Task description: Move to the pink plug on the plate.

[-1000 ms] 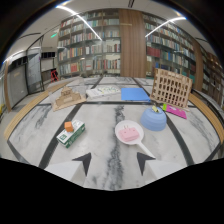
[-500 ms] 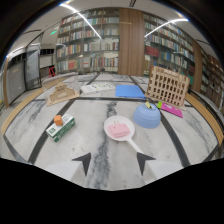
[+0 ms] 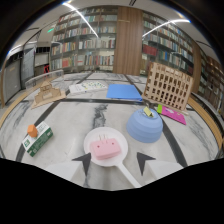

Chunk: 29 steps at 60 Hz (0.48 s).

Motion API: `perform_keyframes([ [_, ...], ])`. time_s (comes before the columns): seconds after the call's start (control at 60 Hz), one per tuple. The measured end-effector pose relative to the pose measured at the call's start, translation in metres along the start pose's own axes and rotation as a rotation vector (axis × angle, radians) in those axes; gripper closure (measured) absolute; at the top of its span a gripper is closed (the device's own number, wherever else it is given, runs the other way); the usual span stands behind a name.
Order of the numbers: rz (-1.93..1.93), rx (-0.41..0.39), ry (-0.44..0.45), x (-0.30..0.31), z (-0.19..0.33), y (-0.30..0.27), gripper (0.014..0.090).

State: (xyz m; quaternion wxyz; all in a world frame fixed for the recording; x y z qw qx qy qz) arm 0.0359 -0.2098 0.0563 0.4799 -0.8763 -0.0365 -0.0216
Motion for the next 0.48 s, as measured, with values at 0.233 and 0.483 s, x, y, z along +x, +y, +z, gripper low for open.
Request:
perform_keyframes([
  [0.233, 0.007, -0.016, -0.018, -0.007, 0.012, 0.002, 0.0185],
  [0.483, 0.005, -0.021, -0.017, -0.007, 0.013, 0.004, 0.0187],
])
